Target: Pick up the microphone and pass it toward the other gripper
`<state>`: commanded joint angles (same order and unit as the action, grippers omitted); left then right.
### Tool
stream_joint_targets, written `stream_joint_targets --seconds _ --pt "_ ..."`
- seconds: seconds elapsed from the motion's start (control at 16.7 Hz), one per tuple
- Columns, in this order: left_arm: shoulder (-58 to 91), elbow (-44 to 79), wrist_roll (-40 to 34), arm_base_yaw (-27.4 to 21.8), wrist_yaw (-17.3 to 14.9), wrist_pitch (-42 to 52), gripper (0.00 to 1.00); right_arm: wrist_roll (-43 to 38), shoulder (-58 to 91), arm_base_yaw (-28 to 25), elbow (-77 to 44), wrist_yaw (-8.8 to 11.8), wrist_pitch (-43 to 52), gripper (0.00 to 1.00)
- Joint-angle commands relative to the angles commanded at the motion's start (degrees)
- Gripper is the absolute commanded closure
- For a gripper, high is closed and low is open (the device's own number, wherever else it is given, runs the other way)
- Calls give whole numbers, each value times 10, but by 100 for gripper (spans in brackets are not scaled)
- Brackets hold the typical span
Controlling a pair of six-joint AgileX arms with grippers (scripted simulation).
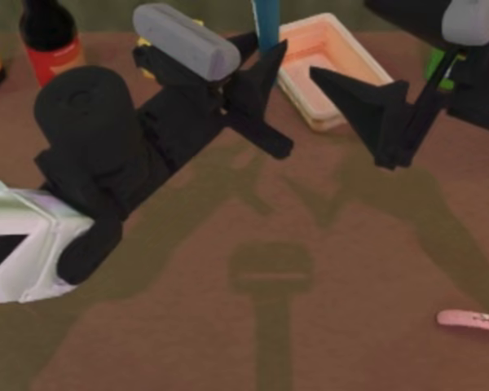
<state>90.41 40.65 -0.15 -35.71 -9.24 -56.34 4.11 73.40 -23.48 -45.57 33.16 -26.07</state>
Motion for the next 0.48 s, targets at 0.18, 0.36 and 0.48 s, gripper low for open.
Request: stream_joint_targets --seconds 0.18,0.36,0.48 --pt "0 0 0 0 0 0 100 -1 41 -21 -38 -18 -8 0" --pt "0 0 0 0 0 0 100 -2 123 -53 -102 -52 -21 0" --pt "0 0 0 0 0 0 100 -2 171 -74 -141 -74 -28 0"
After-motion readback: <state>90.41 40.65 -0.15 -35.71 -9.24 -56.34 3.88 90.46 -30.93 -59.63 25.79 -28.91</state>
